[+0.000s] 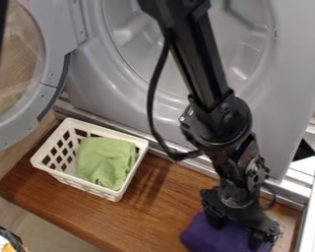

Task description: Moved the blue cloth to the right lower side of the table

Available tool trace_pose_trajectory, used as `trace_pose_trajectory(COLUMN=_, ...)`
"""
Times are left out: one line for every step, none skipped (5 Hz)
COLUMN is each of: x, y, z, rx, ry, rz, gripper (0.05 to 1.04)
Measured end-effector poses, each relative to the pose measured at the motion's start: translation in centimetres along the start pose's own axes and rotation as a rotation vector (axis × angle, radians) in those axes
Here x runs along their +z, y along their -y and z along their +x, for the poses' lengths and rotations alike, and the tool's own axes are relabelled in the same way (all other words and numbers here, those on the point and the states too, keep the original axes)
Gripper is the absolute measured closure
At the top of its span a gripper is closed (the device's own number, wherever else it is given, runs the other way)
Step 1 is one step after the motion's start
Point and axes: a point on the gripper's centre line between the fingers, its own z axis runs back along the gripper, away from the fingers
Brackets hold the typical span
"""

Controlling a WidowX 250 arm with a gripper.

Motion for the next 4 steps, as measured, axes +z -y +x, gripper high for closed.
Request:
trace_pose_trajectory(x=0.6, y=0.1, z=-0.4, rx=-0.004, ry=0.003, rz=-0.01, gripper=0.085)
trace_pose_trajectory(x=1.0, y=0.1, z=-0.4, rx=-0.014, ry=0.016, rz=-0.014, gripper=0.084)
trace_pose_trajectory(x=2.3, y=0.3, z=0.0, rx=-0.019, ry=0.055, rz=-0.032, gripper=0.084)
trace_pose_trajectory(x=3.7, y=0.5, z=0.6, rx=-0.032, ry=0.086, rz=-0.037, gripper=0.084)
